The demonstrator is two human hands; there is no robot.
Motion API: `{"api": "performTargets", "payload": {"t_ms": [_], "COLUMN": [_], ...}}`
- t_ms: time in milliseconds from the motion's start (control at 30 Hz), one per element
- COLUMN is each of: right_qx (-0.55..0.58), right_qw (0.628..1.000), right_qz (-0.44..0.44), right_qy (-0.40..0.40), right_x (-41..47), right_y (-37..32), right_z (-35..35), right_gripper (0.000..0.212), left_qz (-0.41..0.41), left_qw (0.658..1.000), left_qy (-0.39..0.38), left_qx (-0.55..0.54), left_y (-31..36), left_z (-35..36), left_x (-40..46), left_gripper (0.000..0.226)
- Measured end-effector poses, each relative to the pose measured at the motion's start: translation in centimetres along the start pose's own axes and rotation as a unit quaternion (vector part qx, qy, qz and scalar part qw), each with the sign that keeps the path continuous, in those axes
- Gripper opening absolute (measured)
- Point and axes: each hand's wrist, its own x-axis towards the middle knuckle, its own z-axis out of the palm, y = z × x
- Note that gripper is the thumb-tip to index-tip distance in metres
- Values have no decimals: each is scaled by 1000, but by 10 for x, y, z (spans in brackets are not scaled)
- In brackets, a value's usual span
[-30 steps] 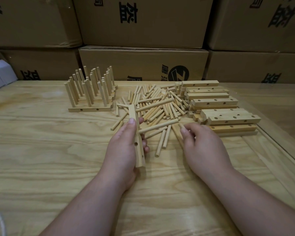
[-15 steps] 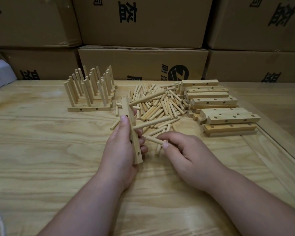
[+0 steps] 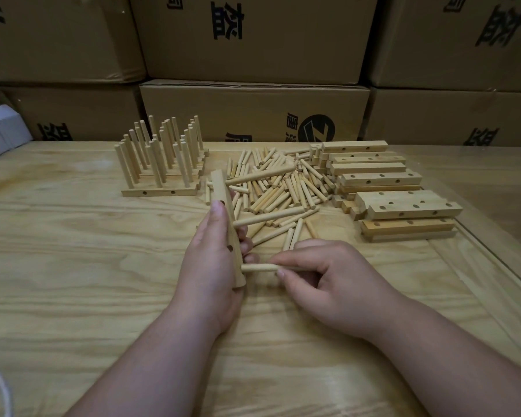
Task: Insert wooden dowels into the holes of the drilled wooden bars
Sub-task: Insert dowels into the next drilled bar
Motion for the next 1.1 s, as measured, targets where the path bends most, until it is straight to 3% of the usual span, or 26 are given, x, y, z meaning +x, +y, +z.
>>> {"api": "performTargets", "payload": {"t_ms": [567, 833, 1100], "right_qx": [-97, -17, 76], "right_qw": [994, 1000, 992], "right_qz": [-36, 17, 100], "right_qy": [18, -7, 22], "right_x": [-1, 1, -3], "right_y": [-27, -22, -19], "right_z": [4, 5, 12], "right_gripper": [22, 24, 9], "left_qz": [28, 50, 41], "left_qw": [996, 993, 995], "left_qy": [-29, -59, -62], "left_qx": [78, 84, 67], "left_y": [2, -2, -8], "left_z": [4, -1, -10], "left_x": [-8, -4, 1], "left_gripper": [40, 33, 39]}}
